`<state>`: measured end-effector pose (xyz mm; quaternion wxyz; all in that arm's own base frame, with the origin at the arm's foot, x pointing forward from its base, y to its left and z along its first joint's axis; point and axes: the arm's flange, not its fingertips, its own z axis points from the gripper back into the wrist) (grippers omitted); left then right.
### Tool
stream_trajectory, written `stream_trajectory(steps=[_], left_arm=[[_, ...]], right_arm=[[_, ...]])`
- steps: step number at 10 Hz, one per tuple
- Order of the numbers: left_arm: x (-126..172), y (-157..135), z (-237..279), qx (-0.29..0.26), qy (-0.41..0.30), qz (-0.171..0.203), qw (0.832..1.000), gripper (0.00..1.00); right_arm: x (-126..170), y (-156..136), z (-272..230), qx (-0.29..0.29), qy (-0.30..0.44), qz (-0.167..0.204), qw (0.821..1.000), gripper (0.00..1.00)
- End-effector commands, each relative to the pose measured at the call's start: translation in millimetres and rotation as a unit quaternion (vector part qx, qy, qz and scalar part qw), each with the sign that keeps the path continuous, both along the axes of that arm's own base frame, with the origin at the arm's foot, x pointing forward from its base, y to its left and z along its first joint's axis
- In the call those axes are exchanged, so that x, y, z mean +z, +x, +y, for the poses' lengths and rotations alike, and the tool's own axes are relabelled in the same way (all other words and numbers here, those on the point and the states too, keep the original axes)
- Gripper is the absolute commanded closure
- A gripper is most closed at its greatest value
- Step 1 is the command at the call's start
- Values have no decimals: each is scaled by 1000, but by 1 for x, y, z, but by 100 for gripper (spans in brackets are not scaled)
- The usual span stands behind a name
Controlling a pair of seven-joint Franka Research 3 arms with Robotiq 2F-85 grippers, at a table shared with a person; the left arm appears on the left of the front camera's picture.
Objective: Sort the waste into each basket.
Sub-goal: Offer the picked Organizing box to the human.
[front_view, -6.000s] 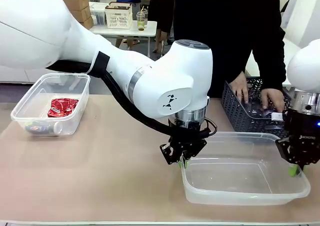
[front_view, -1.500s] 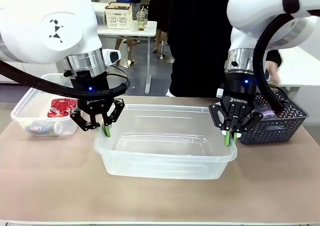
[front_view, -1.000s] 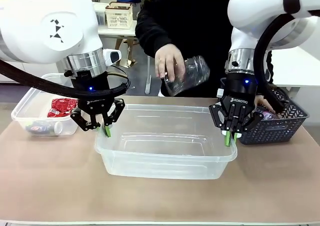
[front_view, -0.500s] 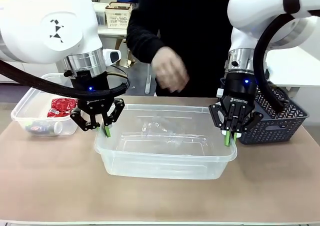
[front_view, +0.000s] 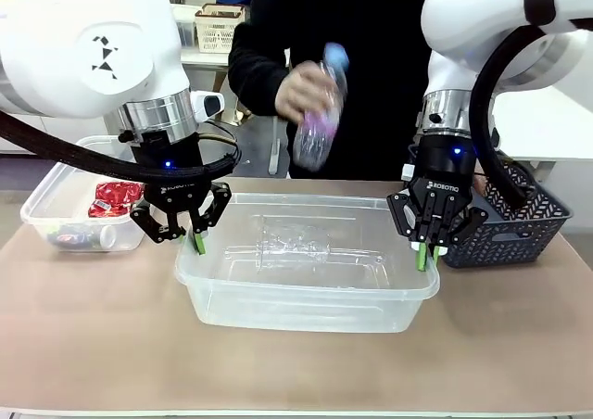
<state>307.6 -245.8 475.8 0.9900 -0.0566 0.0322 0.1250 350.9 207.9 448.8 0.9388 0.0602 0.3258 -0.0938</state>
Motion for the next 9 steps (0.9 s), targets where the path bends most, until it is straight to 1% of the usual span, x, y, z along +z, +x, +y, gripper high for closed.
stream_trajectory(steps=[1,9], left_arm=[[5,0,3,10,-7,-7,1000,93],[5,0,3,10,-7,-7,1000,93]], right_arm=[[1,-2,1,0,-4,0,1000,91],[1,-2,1,0,-4,0,1000,91]])
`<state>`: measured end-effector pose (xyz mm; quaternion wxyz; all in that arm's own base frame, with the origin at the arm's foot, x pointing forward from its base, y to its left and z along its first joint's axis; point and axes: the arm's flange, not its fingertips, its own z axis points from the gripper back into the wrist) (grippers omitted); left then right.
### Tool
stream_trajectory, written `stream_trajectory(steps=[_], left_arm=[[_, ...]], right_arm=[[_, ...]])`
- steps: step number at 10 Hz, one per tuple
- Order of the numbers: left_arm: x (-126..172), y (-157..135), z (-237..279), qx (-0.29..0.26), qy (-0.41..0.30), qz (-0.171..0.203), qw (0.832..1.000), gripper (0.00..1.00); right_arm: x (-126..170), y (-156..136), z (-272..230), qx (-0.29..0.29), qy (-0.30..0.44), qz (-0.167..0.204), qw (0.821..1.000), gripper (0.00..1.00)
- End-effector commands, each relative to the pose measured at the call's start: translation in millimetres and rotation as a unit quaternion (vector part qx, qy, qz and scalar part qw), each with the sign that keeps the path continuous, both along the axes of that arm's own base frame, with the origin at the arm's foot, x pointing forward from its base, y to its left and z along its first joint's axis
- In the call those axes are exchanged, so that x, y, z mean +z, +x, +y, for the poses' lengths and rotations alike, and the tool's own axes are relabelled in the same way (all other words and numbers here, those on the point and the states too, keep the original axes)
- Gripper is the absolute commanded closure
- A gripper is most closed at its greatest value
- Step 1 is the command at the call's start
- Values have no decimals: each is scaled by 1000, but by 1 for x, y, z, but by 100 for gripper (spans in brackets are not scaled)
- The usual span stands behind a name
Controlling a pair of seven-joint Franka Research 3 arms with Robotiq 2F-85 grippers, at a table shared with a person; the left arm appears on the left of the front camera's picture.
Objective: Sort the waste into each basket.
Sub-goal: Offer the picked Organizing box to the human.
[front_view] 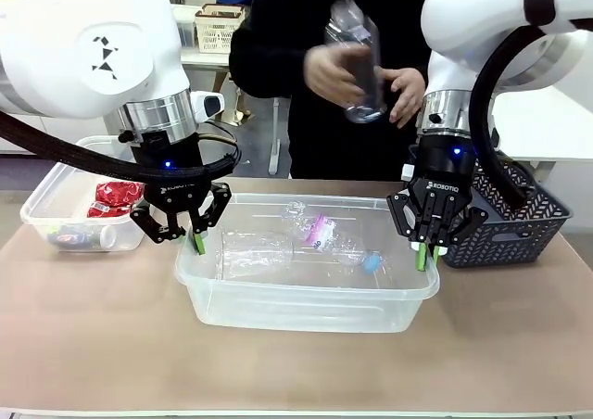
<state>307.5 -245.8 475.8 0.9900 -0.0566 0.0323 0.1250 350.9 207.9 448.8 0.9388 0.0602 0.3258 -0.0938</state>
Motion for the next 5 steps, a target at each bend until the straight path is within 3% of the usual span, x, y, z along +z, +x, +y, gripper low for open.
stream_trajectory(steps=[1,5], left_arm=[[5,0,3,10,-7,-7,1000,93],[5,0,3,10,-7,-7,1000,93]], right_arm=[[1,-2,1,0,-4,0,1000,91],[1,-2,1,0,-4,0,1000,91]])
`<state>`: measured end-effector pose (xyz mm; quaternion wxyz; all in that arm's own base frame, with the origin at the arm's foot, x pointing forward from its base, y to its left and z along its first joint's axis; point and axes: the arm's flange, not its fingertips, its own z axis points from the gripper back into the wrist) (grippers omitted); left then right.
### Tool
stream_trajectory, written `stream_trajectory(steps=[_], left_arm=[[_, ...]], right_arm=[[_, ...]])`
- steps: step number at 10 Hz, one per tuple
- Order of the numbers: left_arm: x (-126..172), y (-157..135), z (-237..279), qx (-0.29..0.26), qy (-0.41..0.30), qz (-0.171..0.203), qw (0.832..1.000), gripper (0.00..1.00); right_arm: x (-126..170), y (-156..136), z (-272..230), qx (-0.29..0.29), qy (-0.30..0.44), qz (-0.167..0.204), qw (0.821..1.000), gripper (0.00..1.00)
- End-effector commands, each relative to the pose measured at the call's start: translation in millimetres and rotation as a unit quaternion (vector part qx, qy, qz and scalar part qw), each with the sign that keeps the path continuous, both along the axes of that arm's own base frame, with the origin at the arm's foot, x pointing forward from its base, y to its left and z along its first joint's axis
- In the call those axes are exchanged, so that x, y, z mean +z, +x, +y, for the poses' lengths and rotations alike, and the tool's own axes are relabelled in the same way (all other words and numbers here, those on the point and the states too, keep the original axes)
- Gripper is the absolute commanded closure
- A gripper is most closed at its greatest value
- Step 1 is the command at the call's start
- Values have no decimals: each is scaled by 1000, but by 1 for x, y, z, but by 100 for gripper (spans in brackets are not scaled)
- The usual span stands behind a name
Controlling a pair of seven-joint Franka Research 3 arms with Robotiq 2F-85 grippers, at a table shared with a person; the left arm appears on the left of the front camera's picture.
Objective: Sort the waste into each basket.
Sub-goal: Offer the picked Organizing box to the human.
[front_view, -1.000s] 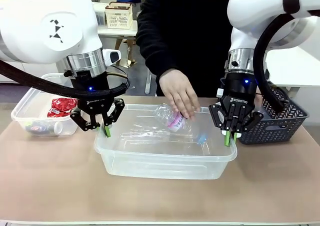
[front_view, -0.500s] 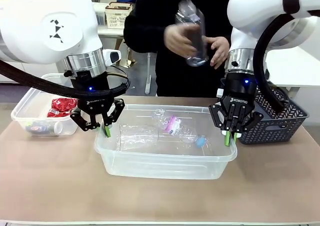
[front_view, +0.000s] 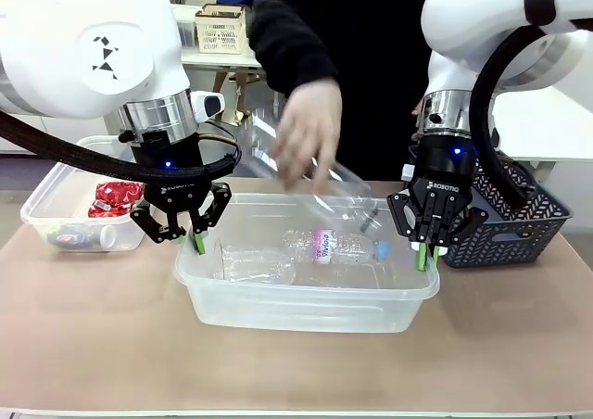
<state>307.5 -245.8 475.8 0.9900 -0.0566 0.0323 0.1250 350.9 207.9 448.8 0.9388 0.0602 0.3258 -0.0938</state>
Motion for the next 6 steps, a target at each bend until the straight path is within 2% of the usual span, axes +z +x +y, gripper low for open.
stream_trajectory(steps=[1,6], left_arm=[[5,0,3,10,-7,-7,1000,93],[5,0,3,10,-7,-7,1000,93]], right_arm=[[1,-2,1,0,-4,0,1000,91],[1,-2,1,0,-4,0,1000,91]])
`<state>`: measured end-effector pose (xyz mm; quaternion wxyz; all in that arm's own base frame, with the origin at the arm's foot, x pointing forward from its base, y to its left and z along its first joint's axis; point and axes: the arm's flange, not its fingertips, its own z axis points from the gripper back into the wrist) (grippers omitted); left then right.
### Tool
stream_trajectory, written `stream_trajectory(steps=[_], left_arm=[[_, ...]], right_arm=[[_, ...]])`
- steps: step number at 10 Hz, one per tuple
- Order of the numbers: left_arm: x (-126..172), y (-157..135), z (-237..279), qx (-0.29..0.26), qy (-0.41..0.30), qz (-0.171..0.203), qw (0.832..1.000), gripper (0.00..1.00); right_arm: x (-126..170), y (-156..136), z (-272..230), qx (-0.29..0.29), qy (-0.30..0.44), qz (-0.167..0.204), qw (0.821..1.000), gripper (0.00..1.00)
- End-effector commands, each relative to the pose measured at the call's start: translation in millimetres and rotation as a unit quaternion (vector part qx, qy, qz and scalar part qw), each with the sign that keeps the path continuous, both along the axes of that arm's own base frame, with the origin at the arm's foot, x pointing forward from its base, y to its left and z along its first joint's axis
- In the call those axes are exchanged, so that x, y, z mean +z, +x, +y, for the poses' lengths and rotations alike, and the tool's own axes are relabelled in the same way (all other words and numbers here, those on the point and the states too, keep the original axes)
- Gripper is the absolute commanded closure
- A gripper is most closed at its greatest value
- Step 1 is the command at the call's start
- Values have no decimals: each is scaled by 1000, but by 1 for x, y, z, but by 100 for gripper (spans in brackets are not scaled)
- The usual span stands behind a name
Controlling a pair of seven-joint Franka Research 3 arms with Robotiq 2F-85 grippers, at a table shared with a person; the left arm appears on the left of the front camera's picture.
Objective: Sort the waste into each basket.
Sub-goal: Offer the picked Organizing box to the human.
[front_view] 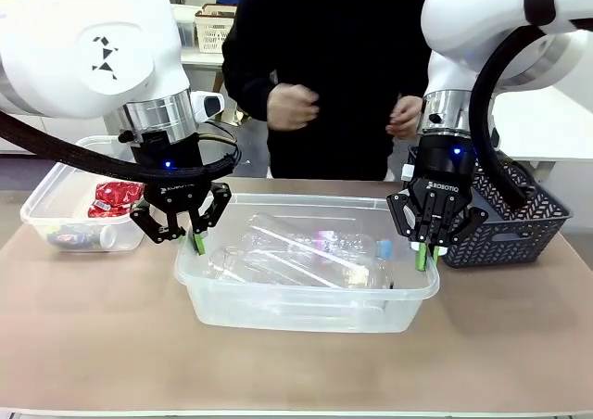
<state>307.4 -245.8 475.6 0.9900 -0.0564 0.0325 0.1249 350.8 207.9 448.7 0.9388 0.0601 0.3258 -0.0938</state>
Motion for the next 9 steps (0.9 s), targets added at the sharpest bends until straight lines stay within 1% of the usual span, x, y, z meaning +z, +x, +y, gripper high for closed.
stream_trajectory(steps=[1,9], left_arm=[[5,0,3,10,-7,-7,1000,93],[5,0,3,10,-7,-7,1000,93]], right_arm=[[1,-2,1,0,-4,0,1000,91],[1,-2,1,0,-4,0,1000,91]])
